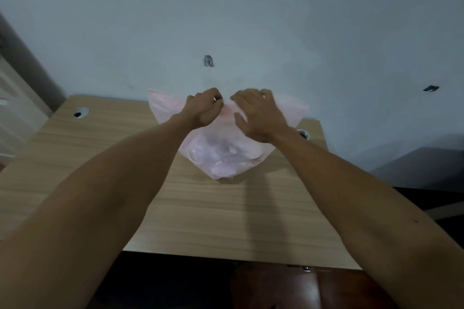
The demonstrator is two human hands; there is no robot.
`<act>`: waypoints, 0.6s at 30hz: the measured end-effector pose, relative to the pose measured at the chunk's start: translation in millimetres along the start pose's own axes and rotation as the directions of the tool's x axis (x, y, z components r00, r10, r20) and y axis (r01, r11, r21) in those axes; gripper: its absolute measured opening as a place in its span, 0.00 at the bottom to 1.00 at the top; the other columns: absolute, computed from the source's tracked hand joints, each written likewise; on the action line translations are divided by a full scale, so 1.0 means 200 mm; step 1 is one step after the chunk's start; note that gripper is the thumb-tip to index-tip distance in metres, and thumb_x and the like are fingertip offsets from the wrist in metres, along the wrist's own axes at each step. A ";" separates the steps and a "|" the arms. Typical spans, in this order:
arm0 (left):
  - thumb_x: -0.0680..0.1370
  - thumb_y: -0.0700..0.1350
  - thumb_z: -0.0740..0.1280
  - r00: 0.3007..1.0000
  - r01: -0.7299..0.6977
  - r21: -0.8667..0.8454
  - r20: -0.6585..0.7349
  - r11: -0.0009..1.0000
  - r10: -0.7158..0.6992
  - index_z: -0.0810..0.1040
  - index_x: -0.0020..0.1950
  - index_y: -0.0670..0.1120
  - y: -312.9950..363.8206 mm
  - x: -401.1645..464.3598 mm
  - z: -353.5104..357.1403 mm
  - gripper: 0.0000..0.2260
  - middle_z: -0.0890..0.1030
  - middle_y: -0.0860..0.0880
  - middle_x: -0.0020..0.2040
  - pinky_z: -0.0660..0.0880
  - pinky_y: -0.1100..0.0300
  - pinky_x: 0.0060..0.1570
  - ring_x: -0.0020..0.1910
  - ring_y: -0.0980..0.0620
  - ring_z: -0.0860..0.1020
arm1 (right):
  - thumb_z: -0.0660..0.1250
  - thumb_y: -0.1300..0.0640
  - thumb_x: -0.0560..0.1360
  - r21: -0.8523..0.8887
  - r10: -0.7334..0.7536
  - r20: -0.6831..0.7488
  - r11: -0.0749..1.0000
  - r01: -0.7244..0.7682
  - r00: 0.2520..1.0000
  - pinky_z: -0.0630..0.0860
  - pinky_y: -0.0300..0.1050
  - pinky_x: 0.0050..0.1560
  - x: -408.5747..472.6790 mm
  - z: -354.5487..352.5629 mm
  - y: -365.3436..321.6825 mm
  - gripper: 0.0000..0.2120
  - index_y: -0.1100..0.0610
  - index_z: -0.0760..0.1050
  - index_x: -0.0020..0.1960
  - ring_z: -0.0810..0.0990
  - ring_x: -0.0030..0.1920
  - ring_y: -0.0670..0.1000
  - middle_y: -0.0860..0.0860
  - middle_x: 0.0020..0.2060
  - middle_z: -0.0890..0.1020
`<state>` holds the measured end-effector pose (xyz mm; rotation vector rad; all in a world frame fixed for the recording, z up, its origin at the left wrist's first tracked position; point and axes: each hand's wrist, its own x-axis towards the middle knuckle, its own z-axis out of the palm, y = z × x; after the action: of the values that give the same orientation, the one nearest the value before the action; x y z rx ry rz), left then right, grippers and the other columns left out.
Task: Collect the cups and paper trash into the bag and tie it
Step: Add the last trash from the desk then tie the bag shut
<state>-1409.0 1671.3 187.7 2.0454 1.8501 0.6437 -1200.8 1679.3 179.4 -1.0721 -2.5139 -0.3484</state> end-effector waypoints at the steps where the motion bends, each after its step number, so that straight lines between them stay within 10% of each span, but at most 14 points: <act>1: 0.82 0.45 0.56 1.000 0.022 -0.051 -0.020 0.998 -0.023 0.74 0.56 0.46 0.00 0.00 0.00 0.08 0.78 0.51 0.42 0.62 0.51 0.56 0.44 0.46 0.73 | 0.60 0.55 0.78 -0.045 -0.002 0.040 0.999 0.004 0.999 0.62 0.57 0.62 0.00 0.03 -0.04 0.16 0.58 0.75 0.63 0.77 0.59 0.58 0.54 0.56 0.81; 4: 0.80 0.42 0.54 1.000 0.012 -0.083 -0.026 0.997 -0.014 0.70 0.55 0.46 -0.01 -0.02 -0.02 0.08 0.76 0.52 0.33 0.62 0.49 0.62 0.40 0.45 0.76 | 0.56 0.61 0.79 -0.061 0.155 0.141 0.987 -0.148 0.978 0.62 0.58 0.61 0.02 0.07 -0.08 0.12 0.56 0.75 0.56 0.78 0.49 0.60 0.54 0.46 0.82; 11: 0.77 0.51 0.56 0.915 -0.321 0.524 -0.044 0.789 0.402 0.79 0.52 0.46 -0.09 -0.12 0.10 0.15 0.80 0.48 0.44 0.57 0.43 0.71 0.49 0.44 0.79 | 0.50 0.57 0.81 0.232 0.310 0.361 0.884 -0.407 0.879 0.64 0.56 0.58 0.13 0.06 -0.07 0.14 0.55 0.72 0.43 0.77 0.43 0.57 0.51 0.40 0.80; 18: 0.79 0.51 0.45 0.999 0.004 0.280 -0.042 0.960 0.008 0.72 0.41 0.46 -0.05 -0.09 0.15 0.19 0.78 0.47 0.44 0.59 0.48 0.59 0.49 0.45 0.77 | 0.58 0.51 0.74 0.007 0.015 0.151 1.000 -0.016 0.988 0.66 0.56 0.58 -0.03 0.13 -0.04 0.14 0.56 0.75 0.55 0.74 0.49 0.56 0.52 0.48 0.78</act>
<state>-1403.2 1657.1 155.2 2.2217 2.0660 0.4492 -1209.5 1679.6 153.3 -1.1542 -2.6344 -0.2611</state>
